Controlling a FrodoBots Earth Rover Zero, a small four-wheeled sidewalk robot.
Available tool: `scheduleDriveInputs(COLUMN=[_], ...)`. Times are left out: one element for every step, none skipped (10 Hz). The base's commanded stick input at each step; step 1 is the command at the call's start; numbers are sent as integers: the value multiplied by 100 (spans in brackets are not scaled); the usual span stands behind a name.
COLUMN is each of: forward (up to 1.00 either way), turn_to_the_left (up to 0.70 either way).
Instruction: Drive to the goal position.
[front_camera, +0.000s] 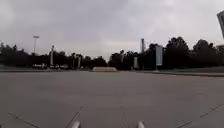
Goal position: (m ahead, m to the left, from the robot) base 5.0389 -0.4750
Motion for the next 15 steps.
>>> scheduleDriveInputs(forward=[60,60,60,60,60,60,60,60,60,60,60,60,60,60,60], turn_to_the_left=[0,0,0,0,0,0,0,0,0,0,0,0,0,0,0])
